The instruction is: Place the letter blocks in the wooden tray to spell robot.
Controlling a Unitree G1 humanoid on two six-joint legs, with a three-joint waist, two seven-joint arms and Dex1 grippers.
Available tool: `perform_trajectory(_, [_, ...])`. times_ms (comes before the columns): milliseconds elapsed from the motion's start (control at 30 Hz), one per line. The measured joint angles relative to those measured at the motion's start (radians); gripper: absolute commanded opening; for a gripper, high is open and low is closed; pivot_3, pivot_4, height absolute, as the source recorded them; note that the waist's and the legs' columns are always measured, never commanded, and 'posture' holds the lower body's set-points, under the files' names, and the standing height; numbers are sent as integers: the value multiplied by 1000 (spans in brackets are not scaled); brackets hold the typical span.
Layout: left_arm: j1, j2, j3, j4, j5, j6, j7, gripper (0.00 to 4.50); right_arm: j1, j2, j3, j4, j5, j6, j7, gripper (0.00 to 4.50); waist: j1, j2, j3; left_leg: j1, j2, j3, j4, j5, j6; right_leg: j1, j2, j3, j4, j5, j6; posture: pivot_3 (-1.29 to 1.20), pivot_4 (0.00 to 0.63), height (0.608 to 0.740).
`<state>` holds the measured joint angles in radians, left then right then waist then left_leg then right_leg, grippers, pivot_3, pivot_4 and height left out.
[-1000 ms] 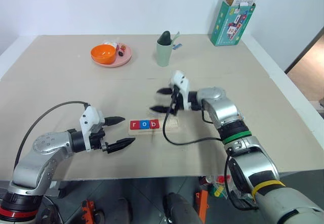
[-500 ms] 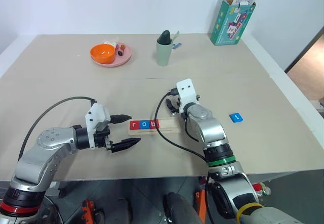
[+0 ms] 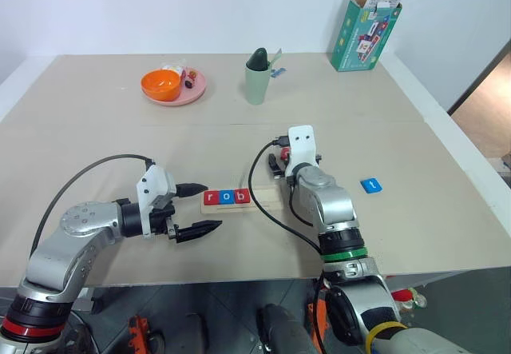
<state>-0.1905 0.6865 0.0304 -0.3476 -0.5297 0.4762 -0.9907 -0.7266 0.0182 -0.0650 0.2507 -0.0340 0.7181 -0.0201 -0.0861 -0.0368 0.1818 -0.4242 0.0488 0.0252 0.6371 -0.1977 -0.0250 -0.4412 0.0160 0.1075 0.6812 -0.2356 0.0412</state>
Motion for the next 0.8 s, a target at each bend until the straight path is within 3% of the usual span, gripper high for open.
perform_trajectory(133, [-2,0,-1,0,1,0,0,4500,-8,1,-8,16,11,0,-10,3410,-3,0,0,0,0,0,0,0,0,1,0,0,0,0,0,0,150,740])
perform_trajectory(267, [-3,0,-5,0,2,-1,0,4500,-10,1,-8,28,19,-13,-19,1958,-4,-2,-1,1,0,-1,0,0,0,1,0,0,0,0,0,0,150,740])
perform_trajectory(367, [-3,0,-16,0,8,-9,0,4500,-11,-3,2,33,19,-22,-24,1202,-4,-2,-1,1,0,-1,0,0,0,1,0,0,0,0,0,0,150,740])
perform_trajectory(533, [-3,0,-16,0,11,-17,0,4500,-9,-32,40,38,12,-32,-2,1205,-4,-2,-1,1,0,-1,0,0,0,1,0,-1,0,0,0,0,150,740])
perform_trajectory(633, [-3,0,-17,0,14,-20,1,4500,24,-95,71,-8,31,-32,99,1205,-3,-2,-1,1,0,0,0,0,0,1,0,0,0,0,1,0,150,740])
perform_trajectory(800, [0,0,-21,3,20,-23,0,4500,93,-370,148,-137,122,-58,498,1205,2,-1,-1,0,-2,1,0,0,1,1,-2,0,-1,-2,3,0,150,740])
